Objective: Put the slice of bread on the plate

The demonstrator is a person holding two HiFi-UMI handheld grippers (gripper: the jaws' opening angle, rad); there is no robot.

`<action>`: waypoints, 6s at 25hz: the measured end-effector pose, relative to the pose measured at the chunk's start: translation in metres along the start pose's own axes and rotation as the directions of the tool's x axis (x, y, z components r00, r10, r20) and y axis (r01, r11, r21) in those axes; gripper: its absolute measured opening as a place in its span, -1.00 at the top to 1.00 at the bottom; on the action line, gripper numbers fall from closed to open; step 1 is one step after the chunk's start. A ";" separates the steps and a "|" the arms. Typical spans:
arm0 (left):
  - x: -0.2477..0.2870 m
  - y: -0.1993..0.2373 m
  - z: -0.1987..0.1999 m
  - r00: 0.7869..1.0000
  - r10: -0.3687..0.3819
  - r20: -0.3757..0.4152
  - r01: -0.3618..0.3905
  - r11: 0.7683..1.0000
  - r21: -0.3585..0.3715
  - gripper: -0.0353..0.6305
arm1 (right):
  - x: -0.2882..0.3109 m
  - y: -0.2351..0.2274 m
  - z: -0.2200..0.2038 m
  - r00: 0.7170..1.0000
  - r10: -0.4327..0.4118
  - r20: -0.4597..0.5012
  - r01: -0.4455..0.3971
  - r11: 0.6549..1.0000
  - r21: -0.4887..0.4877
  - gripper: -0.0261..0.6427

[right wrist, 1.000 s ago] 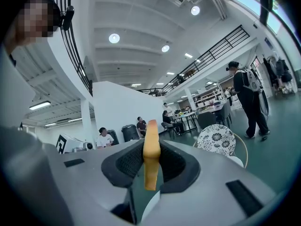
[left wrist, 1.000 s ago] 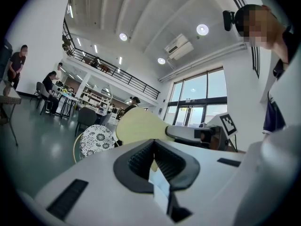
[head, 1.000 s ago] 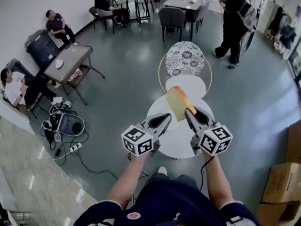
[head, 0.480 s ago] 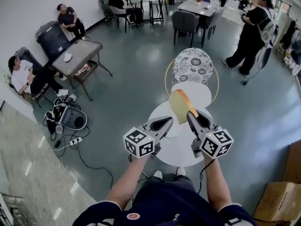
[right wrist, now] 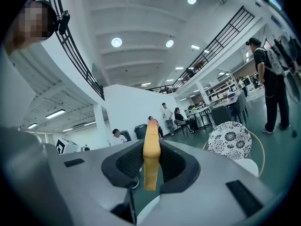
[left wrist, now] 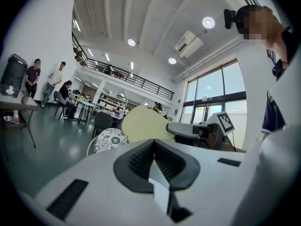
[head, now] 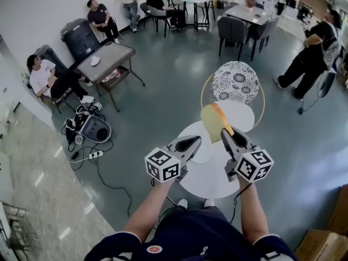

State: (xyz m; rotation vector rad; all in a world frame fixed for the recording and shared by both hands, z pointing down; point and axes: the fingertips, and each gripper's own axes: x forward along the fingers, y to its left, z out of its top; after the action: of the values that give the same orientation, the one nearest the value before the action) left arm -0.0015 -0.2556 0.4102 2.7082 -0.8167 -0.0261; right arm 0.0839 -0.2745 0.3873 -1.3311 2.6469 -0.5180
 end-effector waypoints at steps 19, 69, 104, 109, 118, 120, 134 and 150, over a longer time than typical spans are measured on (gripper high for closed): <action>-0.014 0.040 -0.066 0.990 0.117 -0.080 -0.120 0.992 -0.033 0.88 | 0.027 -0.036 -0.081 0.982 -0.026 -0.189 0.041 0.996 0.077 0.66; -0.040 0.059 -0.188 0.934 0.145 -0.326 -0.198 0.971 -0.135 0.88 | 0.057 -0.127 -0.310 0.849 -0.141 -0.509 0.281 0.936 0.210 0.60; -0.015 0.045 -0.157 0.948 0.107 -0.299 -0.142 0.985 -0.097 0.88 | 0.041 -0.117 -0.248 0.887 -0.223 -0.403 0.285 0.953 0.099 0.87; -0.003 0.031 -0.137 0.965 0.070 -0.252 -0.098 0.990 -0.097 0.88 | 0.029 -0.085 -0.203 0.939 -0.137 -0.317 0.189 0.972 0.142 0.90; 0.013 0.001 -0.108 0.981 0.007 -0.196 -0.024 0.996 -0.084 0.88 | -0.002 -0.039 -0.130 0.982 -0.065 -0.178 0.082 0.993 0.090 0.91; 0.016 -0.005 -0.100 0.983 -0.005 -0.183 -0.009 0.997 -0.073 0.88 | -0.008 -0.031 -0.115 0.988 -0.051 -0.144 0.062 0.995 0.072 0.91; 0.023 -0.036 -0.049 0.993 -0.062 -0.097 0.061 0.998 -0.019 0.88 | -0.023 0.003 -0.042 1.000 0.013 -0.005 -0.013 1.000 -0.010 0.91; 0.025 -0.031 -0.043 0.993 -0.069 -0.096 0.067 0.998 -0.023 0.88 | -0.014 0.006 -0.033 1.000 0.012 0.000 -0.012 1.000 -0.025 0.91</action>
State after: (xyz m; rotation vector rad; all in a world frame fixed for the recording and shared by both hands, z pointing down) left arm 0.0402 -0.2322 0.4437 2.6943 -0.6929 0.0816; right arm 0.0787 -0.2518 0.4154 -1.3217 2.6675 -0.4849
